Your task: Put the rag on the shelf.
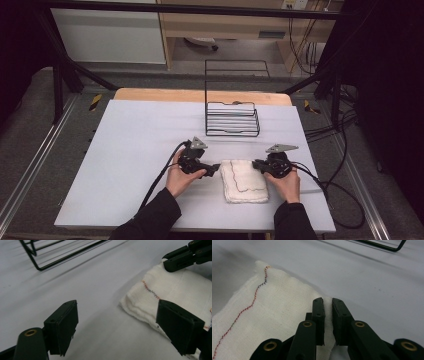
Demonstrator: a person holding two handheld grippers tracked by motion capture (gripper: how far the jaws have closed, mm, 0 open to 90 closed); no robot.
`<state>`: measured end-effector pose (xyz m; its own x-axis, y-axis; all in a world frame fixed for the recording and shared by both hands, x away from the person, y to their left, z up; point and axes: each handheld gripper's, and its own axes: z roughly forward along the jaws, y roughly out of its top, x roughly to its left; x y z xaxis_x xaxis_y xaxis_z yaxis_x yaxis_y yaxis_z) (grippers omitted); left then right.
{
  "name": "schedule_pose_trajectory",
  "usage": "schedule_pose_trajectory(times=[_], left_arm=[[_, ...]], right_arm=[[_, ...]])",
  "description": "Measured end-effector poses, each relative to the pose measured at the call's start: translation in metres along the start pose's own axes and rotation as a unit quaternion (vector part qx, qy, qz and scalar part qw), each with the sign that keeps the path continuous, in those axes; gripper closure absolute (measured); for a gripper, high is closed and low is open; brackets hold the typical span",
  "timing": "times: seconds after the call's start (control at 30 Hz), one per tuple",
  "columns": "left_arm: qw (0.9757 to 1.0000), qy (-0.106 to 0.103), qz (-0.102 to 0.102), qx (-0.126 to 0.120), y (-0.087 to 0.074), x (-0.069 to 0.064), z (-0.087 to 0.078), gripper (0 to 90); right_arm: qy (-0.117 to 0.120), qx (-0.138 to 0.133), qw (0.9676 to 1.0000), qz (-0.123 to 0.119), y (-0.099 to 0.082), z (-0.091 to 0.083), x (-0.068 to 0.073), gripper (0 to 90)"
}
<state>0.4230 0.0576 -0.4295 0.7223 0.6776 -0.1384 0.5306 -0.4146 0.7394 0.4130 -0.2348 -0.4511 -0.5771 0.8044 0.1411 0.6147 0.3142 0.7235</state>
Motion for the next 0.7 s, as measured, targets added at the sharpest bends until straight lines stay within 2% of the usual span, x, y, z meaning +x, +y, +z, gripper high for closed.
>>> schedule_pose_trajectory(times=[0.33,0.4,0.47,0.7], left_arm=[[0.9995,0.006,-0.001,0.030,0.009,-0.011,0.030,31.8],[0.9994,0.002,-0.005,0.034,0.009,-0.012,0.034,38.2],[0.9991,-0.007,-0.009,0.040,0.009,-0.011,0.038,40.4],[0.9988,-0.013,-0.019,0.043,0.009,-0.013,0.038,49.7]], right_arm=[[0.001,0.000,1.0000,-0.001,0.000,0.000,0.000,81.1],[0.002,0.000,1.0000,-0.002,0.000,0.000,0.000,81.0],[0.002,0.000,1.0000,-0.002,0.000,0.000,0.000,81.0],[0.003,0.000,1.0000,-0.002,0.000,0.000,-0.001,80.9]])
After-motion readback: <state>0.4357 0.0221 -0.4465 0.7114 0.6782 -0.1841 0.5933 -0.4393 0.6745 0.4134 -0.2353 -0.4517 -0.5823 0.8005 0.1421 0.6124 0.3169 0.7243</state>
